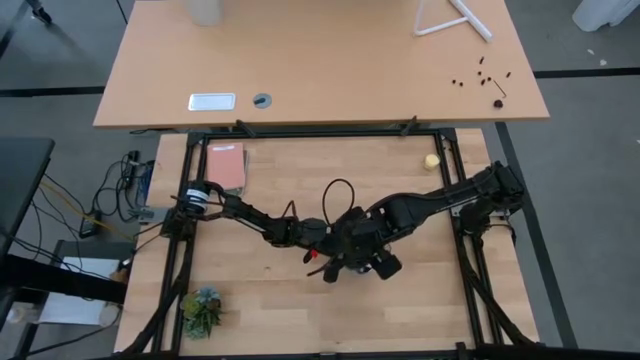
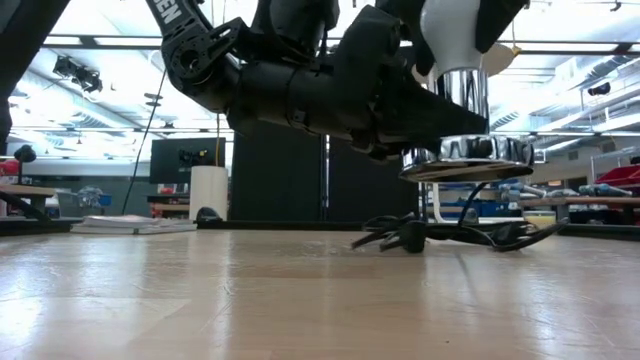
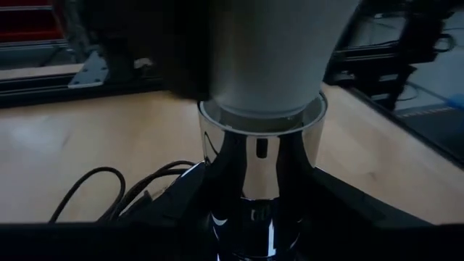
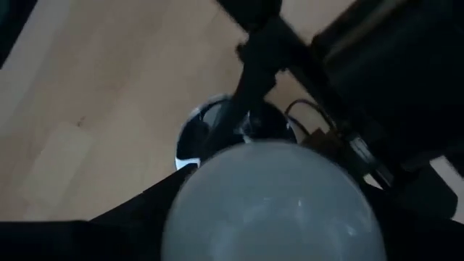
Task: Screw lightbulb
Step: Insert the lightbulb into the lamp
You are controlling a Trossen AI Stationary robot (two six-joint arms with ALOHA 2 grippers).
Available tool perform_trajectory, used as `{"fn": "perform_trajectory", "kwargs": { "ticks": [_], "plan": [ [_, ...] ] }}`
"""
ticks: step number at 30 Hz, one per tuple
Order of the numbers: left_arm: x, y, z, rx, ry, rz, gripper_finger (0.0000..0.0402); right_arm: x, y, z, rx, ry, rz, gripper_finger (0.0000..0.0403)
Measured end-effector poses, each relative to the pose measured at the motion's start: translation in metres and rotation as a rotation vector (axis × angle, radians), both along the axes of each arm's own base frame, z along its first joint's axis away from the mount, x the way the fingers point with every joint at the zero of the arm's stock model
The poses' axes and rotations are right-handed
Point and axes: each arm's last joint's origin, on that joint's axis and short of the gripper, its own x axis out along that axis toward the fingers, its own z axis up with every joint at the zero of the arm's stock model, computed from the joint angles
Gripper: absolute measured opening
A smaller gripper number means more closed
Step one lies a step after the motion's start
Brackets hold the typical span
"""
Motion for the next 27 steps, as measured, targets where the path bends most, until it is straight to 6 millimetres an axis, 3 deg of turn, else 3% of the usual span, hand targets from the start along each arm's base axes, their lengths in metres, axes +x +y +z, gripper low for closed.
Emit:
{"fn": "perform_trajectory", "kwargs": {
  "ticks": [5,13,22,27],
  "plan": [
    [0.000,0.002,0.000,0.017,-0.003,0.068,0.0195,-0.001,-0.005,-0.001,-0.047,0.010,-0.097,0.0263],
    [0.001,0.006,0.001,0.038,-0.015,0.200,0.0195,-0.001,-0.018,-0.001,-0.053,0.035,-0.325,0.0278],
    [0.000,0.004,0.003,0.069,-0.038,0.398,0.0195,0.001,-0.038,-0.001,-0.059,0.031,-0.591,0.0259],
    [-0.002,0.001,0.004,0.088,-0.051,0.523,0.0195,0.002,-0.045,-0.001,-0.092,-0.004,-0.703,0.0268]
  ]
}}
